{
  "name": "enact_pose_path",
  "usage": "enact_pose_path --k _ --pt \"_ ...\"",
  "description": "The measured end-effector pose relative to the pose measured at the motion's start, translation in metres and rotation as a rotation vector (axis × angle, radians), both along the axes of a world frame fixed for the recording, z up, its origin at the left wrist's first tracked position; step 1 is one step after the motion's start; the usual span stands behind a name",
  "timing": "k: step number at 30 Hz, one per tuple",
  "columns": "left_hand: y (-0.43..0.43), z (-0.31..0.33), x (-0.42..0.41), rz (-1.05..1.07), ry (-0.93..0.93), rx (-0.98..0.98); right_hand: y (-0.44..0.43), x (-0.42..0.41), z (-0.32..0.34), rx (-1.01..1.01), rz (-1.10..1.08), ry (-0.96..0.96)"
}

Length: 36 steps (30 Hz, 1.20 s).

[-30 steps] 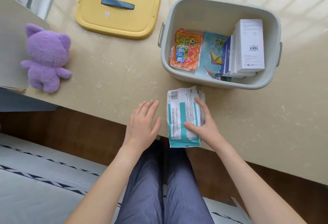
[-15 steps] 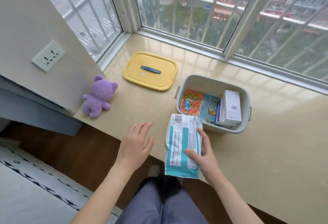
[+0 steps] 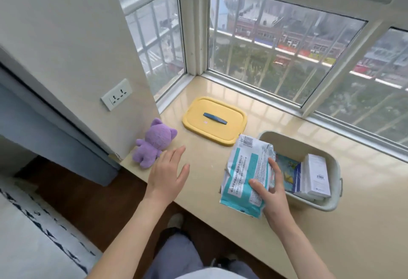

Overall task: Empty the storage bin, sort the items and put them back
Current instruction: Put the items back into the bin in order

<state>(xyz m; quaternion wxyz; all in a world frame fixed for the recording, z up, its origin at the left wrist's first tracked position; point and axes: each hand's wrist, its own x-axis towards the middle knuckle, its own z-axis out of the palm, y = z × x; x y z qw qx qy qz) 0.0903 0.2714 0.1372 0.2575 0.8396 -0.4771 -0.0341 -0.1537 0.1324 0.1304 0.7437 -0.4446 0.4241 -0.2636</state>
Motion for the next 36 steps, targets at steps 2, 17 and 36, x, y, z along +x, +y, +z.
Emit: enact_pose_path --k 2,17,36 --pt "0.007 -0.012 0.031 0.002 0.034 0.028 0.009 0.03 -0.01 0.025 -0.017 0.007" --pt "0.011 -0.086 0.235 -0.016 0.195 0.253 0.043 0.236 -0.07 0.163 -0.102 0.154" --pt "-0.028 -0.287 0.263 0.324 0.193 0.342 0.001 0.284 -0.226 0.239 -0.102 0.27"
